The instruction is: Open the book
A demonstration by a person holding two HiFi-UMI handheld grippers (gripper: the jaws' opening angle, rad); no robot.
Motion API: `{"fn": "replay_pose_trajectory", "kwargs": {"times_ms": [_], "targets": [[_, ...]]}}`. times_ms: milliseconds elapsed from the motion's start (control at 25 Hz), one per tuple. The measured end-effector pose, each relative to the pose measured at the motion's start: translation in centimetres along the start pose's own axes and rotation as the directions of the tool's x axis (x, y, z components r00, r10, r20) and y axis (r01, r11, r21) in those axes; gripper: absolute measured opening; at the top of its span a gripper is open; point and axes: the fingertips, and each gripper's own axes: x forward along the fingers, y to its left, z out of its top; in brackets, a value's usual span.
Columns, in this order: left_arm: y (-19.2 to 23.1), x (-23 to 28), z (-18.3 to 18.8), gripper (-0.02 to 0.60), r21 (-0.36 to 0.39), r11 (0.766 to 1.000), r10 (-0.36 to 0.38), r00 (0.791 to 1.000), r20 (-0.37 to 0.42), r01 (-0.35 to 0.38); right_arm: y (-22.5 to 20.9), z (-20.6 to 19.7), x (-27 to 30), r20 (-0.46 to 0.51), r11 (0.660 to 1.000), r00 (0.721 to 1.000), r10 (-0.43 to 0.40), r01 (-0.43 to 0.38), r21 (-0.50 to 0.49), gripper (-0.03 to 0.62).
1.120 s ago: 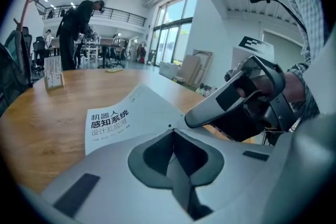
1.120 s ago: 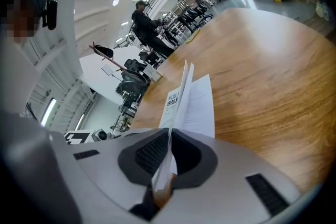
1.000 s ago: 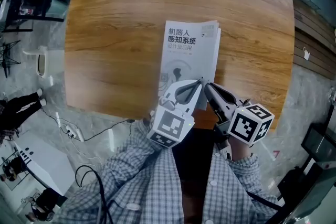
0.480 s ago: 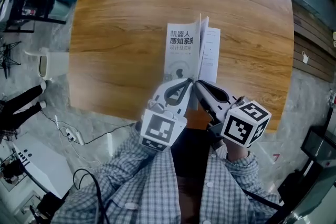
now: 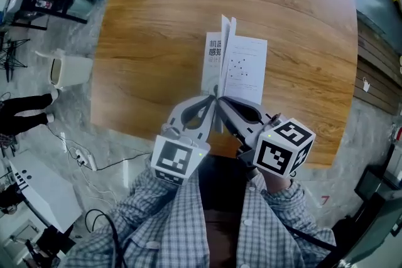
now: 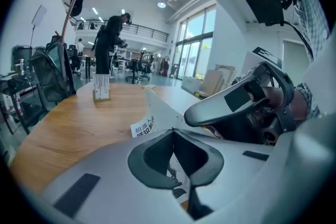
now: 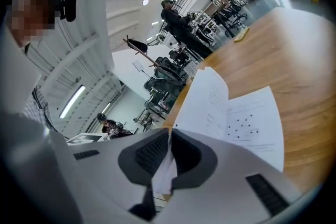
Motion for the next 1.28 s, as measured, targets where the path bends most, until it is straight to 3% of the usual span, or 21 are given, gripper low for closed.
{"fn": "replay_pose_trajectory", "kwargs": {"times_ms": [560,1280], "targets": [[6.6,-4.3,-2.4,0.009,-0.102,0.989,0.105,0.994,-0.015,-0.106,4.0,-1.9,7.2,-0.099,0.993,0.989,0.109,-0.113,-0.033,0.031],[14.6,-6.2,-7.5,0.009,-0.221,0.946,0.228,0.971,-0.068,-0.238,4.3,-5.4,15.8,-0.219,0.977,0.953,0.211,-0.215,0.002,0.020]]}}
